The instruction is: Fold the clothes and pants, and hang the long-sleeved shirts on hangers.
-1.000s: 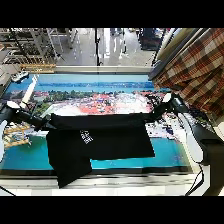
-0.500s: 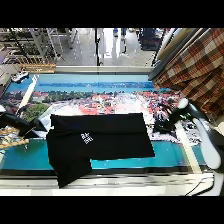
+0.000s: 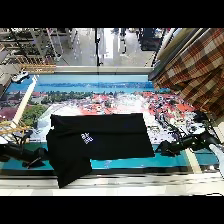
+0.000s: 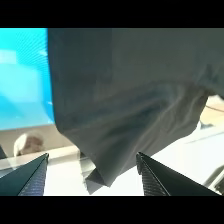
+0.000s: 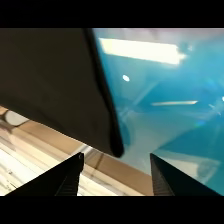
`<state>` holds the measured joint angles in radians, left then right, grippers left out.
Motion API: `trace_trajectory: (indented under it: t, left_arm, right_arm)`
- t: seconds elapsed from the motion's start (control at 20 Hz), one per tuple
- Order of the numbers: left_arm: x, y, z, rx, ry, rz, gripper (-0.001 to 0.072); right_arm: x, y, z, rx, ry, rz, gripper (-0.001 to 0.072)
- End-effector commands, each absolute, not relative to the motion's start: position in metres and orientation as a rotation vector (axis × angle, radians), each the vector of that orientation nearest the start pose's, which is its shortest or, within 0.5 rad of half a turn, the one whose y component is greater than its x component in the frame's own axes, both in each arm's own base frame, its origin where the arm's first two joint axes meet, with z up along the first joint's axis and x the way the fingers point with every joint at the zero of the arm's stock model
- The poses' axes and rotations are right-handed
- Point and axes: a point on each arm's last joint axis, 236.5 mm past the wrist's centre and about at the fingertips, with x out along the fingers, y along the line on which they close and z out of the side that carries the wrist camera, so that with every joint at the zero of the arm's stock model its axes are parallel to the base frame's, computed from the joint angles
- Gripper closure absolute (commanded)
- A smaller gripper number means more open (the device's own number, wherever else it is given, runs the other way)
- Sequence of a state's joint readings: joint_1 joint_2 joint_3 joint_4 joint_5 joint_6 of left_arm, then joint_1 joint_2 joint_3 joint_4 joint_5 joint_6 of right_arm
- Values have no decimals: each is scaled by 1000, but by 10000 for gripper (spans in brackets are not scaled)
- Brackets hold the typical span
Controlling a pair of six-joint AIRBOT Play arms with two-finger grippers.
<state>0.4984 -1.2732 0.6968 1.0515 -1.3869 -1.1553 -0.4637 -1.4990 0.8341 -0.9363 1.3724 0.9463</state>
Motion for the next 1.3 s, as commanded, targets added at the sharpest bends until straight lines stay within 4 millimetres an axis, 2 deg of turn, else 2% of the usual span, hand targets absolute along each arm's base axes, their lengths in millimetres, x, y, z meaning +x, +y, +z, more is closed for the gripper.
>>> trace_trajectory:
  t: [0.0, 0.05, 0.25, 0.3, 0.35, 0.4, 0.5, 0.55, 0.65, 0.85, 0.95, 1.0, 1.05, 1.1, 1.25]
  left_arm:
    - [210, -20, -94, -708, 1637, -285, 124]
    - [208, -20, -96, -709, 1639, -283, 124]
    - [201, -28, -102, -693, 1655, -307, 126]
    - [203, -32, -103, -700, 1647, -311, 151]
    - [207, -37, -103, -700, 1628, -324, 271]
    - [210, -41, -104, -694, 1609, -339, 385]
    - [220, -49, -106, -689, 1574, -344, 435]
    - [222, -52, -107, -675, 1568, -349, 496]
    - [221, -57, -107, -654, 1577, -365, 704]
    - [217, -52, -100, -688, 1580, -366, 703]
    - [203, -43, -92, -682, 1626, -360, 688]
    - [196, -31, -94, -675, 1658, -284, 539]
    - [190, -15, -98, -668, 1685, -185, 284]
    - [190, -3, -100, -665, 1677, -104, 210]
    - [207, 11, -105, -662, 1585, -36, 211]
  right_arm:
    - [285, 26, -104, 699, 1477, 526, 220]
    - [287, 28, -106, 715, 1474, 532, 257]
    - [282, 51, -114, 676, 1515, 601, 312]
    - [283, 57, -116, 651, 1522, 612, 345]
    - [284, 61, -117, 635, 1521, 617, 489]
    - [285, 62, -117, 634, 1518, 617, 527]
    - [284, 62, -115, 641, 1522, 619, 630]
    - [281, 63, -113, 647, 1528, 630, 663]
    - [277, 66, -110, 657, 1541, 653, 691]
    - [278, 65, -100, 629, 1527, 670, 691]
    - [284, 62, -93, 600, 1504, 670, 691]
    - [288, 61, -89, 590, 1490, 670, 691]
    - [291, 60, -86, 584, 1482, 671, 691]
    - [292, 60, -85, 583, 1478, 672, 691]
    - [292, 60, -85, 582, 1477, 672, 691]
